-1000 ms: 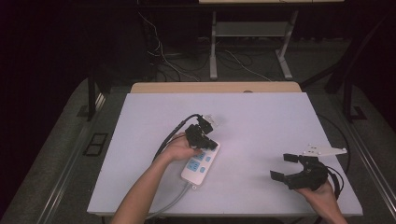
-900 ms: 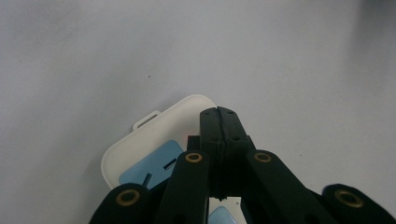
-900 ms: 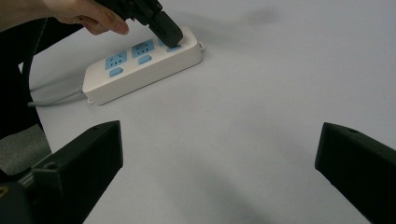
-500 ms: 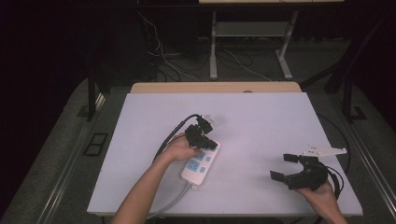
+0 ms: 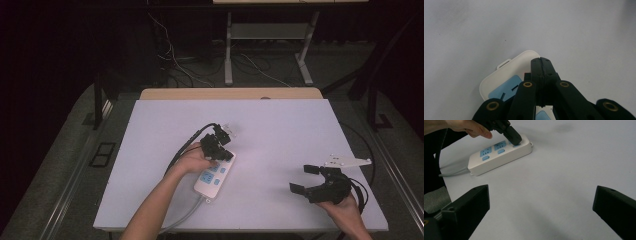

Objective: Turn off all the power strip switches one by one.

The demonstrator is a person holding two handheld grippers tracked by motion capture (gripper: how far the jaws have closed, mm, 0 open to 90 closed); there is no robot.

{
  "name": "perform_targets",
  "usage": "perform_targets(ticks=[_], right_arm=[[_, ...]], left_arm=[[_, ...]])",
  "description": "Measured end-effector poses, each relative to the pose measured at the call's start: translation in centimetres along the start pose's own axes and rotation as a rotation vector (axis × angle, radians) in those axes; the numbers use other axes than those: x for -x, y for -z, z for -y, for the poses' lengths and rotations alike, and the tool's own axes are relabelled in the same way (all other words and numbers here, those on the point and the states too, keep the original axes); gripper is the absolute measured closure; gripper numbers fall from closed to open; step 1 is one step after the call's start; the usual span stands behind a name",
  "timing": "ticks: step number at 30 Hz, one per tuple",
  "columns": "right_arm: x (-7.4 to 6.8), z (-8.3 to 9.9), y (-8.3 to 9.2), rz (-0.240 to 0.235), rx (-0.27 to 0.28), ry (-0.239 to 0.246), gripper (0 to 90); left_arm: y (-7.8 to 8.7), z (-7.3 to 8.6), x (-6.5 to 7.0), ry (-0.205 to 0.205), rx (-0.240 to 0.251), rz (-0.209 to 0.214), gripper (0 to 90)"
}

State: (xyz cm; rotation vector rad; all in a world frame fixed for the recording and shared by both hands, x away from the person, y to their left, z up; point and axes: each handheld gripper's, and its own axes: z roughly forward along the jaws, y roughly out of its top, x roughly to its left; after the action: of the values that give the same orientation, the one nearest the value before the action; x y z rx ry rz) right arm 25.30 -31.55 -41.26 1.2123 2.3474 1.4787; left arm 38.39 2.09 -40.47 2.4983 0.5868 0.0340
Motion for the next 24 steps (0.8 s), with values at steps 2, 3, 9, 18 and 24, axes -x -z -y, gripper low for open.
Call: perform_targets(ticks=[2,3,9,18,24], right_arm=[[0.0,0.0,0.0,0.000,0.000,-0.001,0.8],[0.0,0.0,0.0,0.001,-0.001,-0.002,0.8],[0.1,0.0,0.0,0.002,0.000,-0.004,0.8],[0.2,0.0,0.1,0.003,0.003,-0.006,0.8],[0.2,0.0,0.1,0.004,0.005,-0.008,0.8]], left_arm=[[0.0,0.1,-0.1,0.010,0.012,0.006,89.6],[0.0,0.2,-0.2,0.011,0.014,0.009,89.6],[0.7,0.3,-0.4,0.041,0.064,0.029,89.5],[2.7,0.7,-0.6,0.046,0.131,0.024,89.4],[4.4,1.1,-0.7,0.069,0.195,0.019,81.6]])
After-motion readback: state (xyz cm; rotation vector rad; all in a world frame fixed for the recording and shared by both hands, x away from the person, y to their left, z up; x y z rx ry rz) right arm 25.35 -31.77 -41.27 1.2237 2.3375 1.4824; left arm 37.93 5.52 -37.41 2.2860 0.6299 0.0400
